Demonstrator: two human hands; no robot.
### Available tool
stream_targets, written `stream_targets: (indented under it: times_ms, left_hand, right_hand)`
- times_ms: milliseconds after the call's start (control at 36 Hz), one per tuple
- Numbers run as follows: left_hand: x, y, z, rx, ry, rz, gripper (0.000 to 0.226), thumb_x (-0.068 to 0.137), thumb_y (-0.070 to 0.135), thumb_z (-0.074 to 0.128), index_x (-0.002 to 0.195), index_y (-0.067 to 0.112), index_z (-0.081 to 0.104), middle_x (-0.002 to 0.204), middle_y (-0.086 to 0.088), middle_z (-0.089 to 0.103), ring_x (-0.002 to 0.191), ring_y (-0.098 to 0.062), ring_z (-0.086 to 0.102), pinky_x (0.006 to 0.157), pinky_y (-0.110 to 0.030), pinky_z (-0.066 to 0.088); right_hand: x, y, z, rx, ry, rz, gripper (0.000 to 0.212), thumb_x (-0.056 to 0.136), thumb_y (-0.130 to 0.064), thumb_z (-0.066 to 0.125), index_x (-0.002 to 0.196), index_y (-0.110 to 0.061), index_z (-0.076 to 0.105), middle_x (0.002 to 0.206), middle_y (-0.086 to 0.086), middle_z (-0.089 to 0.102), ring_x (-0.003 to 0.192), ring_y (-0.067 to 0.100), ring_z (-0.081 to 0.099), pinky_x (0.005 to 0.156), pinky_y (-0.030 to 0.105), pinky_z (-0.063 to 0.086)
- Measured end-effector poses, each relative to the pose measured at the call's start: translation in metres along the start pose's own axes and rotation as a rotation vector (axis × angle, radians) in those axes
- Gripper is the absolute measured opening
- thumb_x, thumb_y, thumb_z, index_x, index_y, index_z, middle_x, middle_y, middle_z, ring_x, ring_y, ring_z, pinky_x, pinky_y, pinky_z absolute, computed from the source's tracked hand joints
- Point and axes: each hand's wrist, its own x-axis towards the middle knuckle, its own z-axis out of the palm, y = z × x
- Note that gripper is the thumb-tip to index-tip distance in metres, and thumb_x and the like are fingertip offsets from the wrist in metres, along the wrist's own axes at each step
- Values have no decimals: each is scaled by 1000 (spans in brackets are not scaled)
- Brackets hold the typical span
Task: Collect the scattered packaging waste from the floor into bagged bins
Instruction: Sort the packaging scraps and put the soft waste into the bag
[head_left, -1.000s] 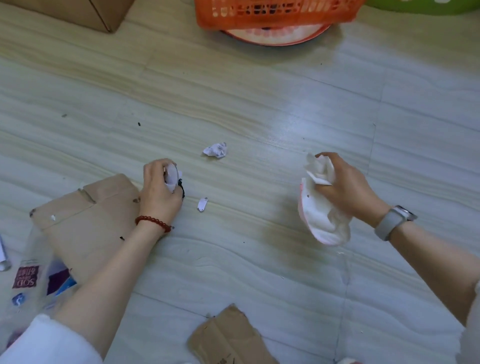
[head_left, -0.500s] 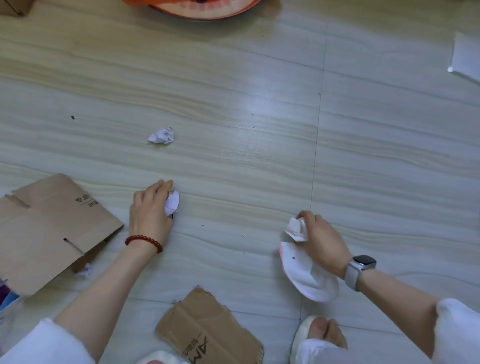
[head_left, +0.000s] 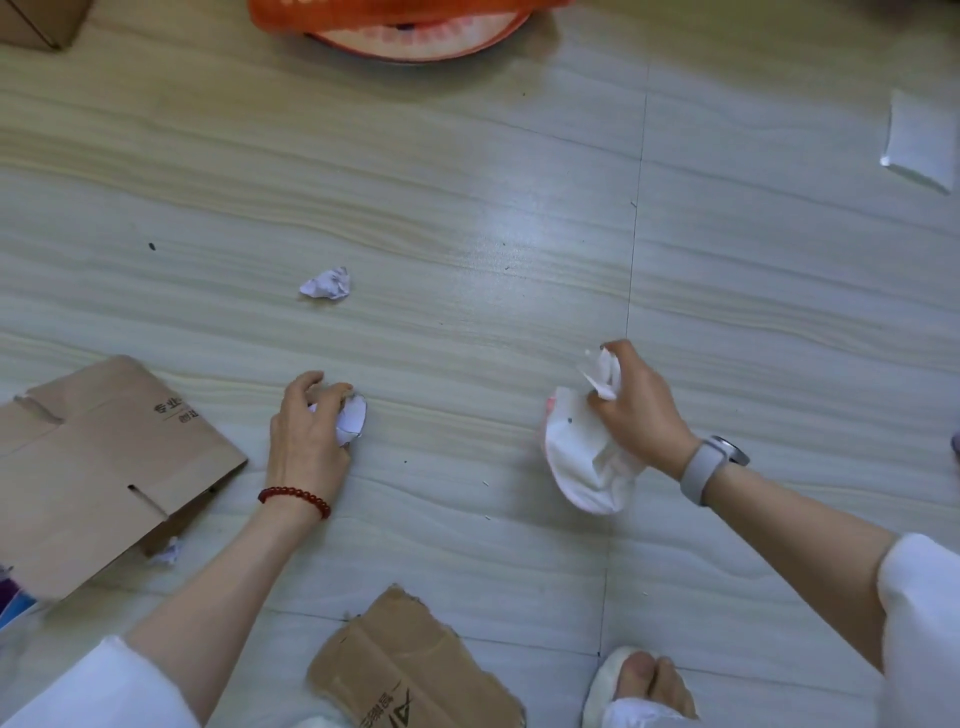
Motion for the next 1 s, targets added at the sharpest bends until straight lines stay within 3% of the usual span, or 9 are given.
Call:
stream_targets:
  times_ms: [167,250,444,500,583,667,750,833,1000]
  left_hand:
    - [6,-14,-2,-39,-23,37,43,59,-22,56,94,2,61,93,-17,61,84,-40,57,71,-37,42]
    - [8,-20,-21,-119,111,-78,23,74,-8,47,91,0,61,91,-13,61,89,-27,52,76,-22,36]
    - [4,-22,-69,-322,343,-168,29,76,0,40,96,-2,61,97,-10,59,92,-12,48,78,-14,35]
    - [3,-26,-77,-338,370,-188,27,79,3,41,97,-1,61,96,-5,58,92,-10,49,78,-14,37]
    - [-1,-29,-85,-371,380,-242,22,85,12,40,92,6,60,96,-1,56,89,-13,54,77,-16,39]
    - [-16,-27,-94,-363,357,-324,13,86,3,45,86,9,56,91,-6,56,81,-25,58,72,-24,41]
    - [-43,-15,-112,-307,318,-406,12,75,-9,48,78,2,52,77,-1,42,73,-27,47,63,-21,30]
    - [-75,6,-144,-343,278,-454,11,67,2,38,74,8,45,75,-3,39,72,-22,39,64,-26,30]
    - [-149,46,-238,-447,343,-852,13,80,-5,51,90,3,51,95,-12,55,87,-27,50,75,-24,36]
  right_hand:
    - [53,-70,16,-109,-59,-289,37,85,-6,53,121,-11,47,112,11,52,92,33,54,70,30,36]
    - [75,-117,38,-178,-140,-453,34,87,-9,53,121,-13,47,114,9,44,84,35,54,69,35,43]
    - [116,-203,104,-315,-314,-623,34,85,-2,50,117,-15,47,151,10,15,84,38,58,66,33,44]
    - [121,-213,122,-406,-416,-602,34,85,0,46,116,-16,45,153,12,8,88,37,57,70,37,47]
    - [118,-216,135,-541,-420,-600,33,87,-1,44,119,-9,43,126,19,38,84,34,51,70,39,44]
    - [99,-204,137,-587,-397,-592,38,87,-2,45,124,-9,40,113,19,44,89,35,52,69,39,42]
    - [58,-189,122,-437,-451,-414,36,87,0,41,122,-8,40,114,19,44,92,38,51,73,38,42]
    - [3,-186,97,-181,-436,-246,33,88,-1,42,120,-5,44,112,18,47,92,36,51,71,28,32]
    - [-104,-233,6,194,-294,-19,24,85,1,46,109,-6,49,95,7,52,84,23,49,70,24,33]
